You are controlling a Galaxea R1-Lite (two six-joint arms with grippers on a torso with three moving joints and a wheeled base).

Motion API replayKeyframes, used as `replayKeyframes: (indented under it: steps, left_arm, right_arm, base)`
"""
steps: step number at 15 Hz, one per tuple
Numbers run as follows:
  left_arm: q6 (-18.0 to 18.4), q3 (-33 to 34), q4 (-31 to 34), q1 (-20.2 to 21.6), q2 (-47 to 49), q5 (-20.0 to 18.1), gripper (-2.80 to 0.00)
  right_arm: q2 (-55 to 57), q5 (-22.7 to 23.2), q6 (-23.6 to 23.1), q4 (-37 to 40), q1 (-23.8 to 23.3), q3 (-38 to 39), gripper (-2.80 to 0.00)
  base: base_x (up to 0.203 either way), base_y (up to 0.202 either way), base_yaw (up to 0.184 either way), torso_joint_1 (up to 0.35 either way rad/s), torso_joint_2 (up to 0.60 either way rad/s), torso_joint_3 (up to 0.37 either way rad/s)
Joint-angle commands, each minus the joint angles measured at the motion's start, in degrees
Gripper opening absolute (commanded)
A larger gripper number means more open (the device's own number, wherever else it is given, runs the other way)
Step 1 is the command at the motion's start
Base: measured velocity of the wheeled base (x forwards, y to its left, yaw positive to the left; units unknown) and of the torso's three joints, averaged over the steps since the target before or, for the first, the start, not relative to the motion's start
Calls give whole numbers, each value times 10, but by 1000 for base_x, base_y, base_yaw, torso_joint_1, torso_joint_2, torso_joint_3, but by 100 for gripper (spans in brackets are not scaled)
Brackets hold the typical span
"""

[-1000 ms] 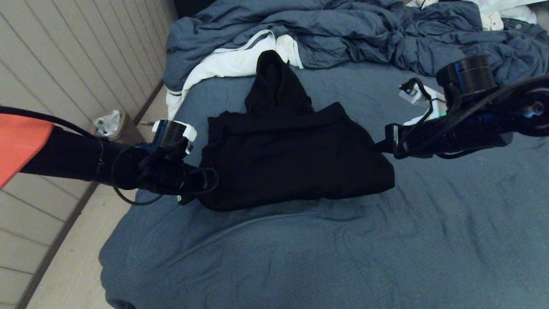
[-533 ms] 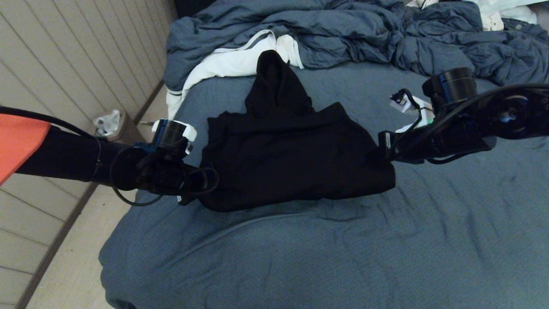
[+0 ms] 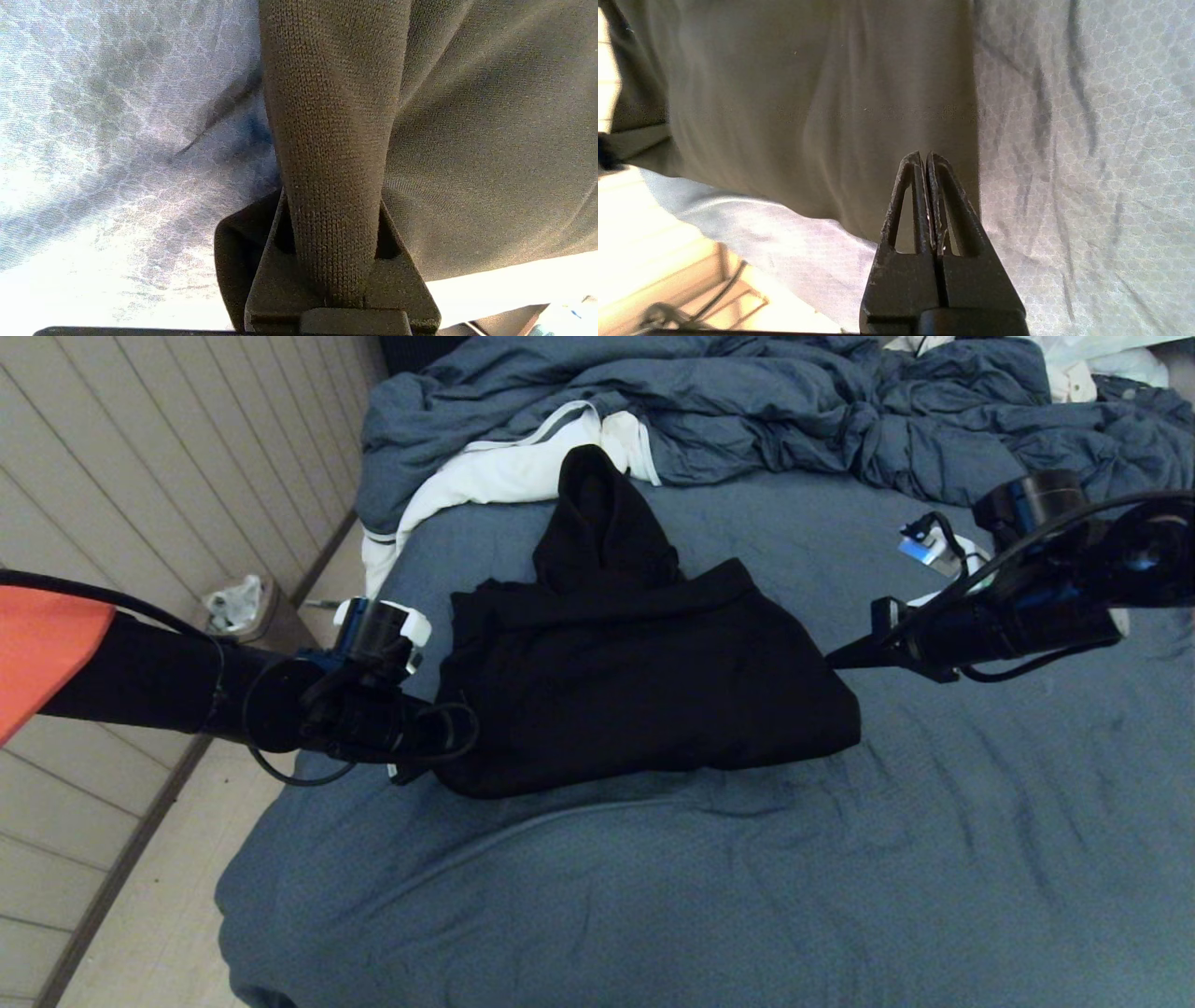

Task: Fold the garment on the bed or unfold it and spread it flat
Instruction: Fold the black sweatshirt

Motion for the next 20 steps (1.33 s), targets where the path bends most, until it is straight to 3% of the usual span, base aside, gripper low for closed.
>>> replayKeyframes:
  steps: [1,2,3,8,12,20]
  left_arm:
    - [-2,-1,0,-1,3,-1,-280]
    - [-2,-1,0,0,2,-1,-280]
    - [-2,-1,0,-1,2,0,-280]
    - [-2,-2,0,-1,4,0,-280]
    - [-2,-2,0,-1,5,0,-280]
    - [-7,-2,0,-1,7,-1,-280]
  right_arm:
    - [11,5,1,3,-6,-5,-280]
    - [9,5,0,3,-6,-4,-280]
    - [8,6,-1,4,-7,-5,0]
    - [-3,3,-14,6,-16,4,0]
    - [26,3,-52,31,-14,9,0]
    - [112,6,-25,25,46,10,0]
  base:
    - [0,0,0,0,0,0]
    - [0,0,0,0,0,0]
    - [0,0,0,0,0,0]
    - [0,0,0,0,0,0]
    - [0,0,0,0,0,0]
    - [0,0,0,0,0,0]
